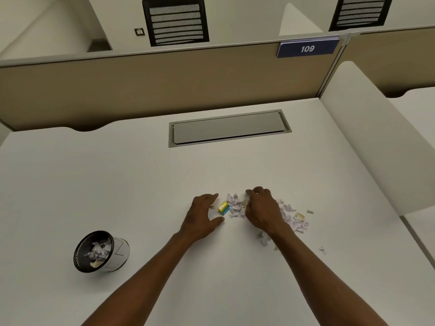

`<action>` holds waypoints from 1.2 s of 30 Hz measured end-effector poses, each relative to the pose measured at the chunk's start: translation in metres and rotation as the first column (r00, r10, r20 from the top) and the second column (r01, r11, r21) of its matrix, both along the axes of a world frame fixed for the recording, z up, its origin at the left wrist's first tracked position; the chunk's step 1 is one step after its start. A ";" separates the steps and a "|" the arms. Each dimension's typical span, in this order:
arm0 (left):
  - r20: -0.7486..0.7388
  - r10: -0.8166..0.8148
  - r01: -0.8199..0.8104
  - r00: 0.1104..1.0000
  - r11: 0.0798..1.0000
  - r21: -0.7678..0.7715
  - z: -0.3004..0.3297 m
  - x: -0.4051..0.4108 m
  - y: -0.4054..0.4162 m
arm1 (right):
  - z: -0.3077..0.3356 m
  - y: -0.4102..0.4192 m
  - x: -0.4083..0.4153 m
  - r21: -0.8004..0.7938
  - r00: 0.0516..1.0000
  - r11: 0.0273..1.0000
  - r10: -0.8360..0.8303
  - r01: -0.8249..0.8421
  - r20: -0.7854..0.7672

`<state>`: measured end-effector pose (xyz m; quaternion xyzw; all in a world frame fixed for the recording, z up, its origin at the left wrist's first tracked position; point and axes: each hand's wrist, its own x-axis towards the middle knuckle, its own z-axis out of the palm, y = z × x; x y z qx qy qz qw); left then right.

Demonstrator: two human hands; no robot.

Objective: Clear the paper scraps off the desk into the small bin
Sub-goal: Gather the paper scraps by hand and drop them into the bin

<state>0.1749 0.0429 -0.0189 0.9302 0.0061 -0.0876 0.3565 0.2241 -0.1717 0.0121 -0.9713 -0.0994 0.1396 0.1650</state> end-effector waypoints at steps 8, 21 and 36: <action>0.021 -0.022 0.022 1.000 1.000 -0.007 0.003 0.002 -0.012 | 0.003 -0.007 0.004 0.286 0.961 0.937 -0.245 0.200 0.131; -0.028 -0.093 0.093 0.995 0.996 0.002 0.001 0.004 -0.024 | 0.003 -0.010 -0.018 0.266 0.990 0.963 -0.074 0.039 0.120; -0.117 -0.225 0.235 0.967 0.969 0.080 0.008 0.028 -0.041 | -0.003 -0.014 -0.008 0.050 0.986 0.991 0.125 -0.121 -0.108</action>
